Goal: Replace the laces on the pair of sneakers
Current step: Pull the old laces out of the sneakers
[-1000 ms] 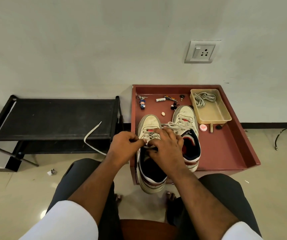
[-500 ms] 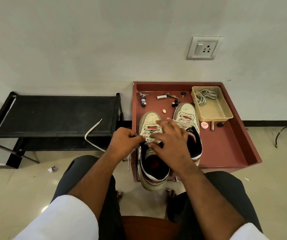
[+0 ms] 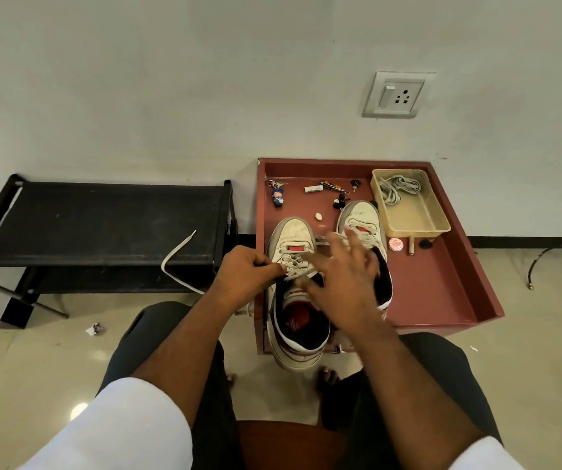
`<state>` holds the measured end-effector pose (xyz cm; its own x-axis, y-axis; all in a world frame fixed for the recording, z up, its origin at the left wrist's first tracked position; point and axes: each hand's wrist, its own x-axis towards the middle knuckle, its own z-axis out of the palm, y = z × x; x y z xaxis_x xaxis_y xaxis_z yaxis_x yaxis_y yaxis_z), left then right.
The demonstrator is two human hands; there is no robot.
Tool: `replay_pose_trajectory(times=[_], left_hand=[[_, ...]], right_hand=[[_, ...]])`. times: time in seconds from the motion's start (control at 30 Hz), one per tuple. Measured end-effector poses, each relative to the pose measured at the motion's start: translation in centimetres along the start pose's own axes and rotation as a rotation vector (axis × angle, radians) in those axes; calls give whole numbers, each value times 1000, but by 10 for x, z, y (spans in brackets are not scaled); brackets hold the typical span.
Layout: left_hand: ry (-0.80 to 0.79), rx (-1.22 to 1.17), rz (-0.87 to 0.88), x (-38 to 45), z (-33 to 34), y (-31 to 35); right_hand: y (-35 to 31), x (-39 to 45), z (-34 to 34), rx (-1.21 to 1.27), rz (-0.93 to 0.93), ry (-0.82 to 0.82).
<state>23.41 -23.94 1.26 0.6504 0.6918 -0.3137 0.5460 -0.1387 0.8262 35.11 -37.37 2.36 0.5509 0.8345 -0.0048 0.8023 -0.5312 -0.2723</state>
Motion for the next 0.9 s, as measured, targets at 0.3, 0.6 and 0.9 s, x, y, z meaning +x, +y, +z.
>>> replay_pose_trajectory(times=[0.3,0.6,0.9], left_hand=[[-43,37,-48,1,-4,-5],[-4,5,-35,0,-1,-2],[-15,62,-21,0,-2,-5]], right_hand=[[38,4,-17,756,391,472],[4,1,3,-27,-30,22],[35,4,-19,829,431,468]])
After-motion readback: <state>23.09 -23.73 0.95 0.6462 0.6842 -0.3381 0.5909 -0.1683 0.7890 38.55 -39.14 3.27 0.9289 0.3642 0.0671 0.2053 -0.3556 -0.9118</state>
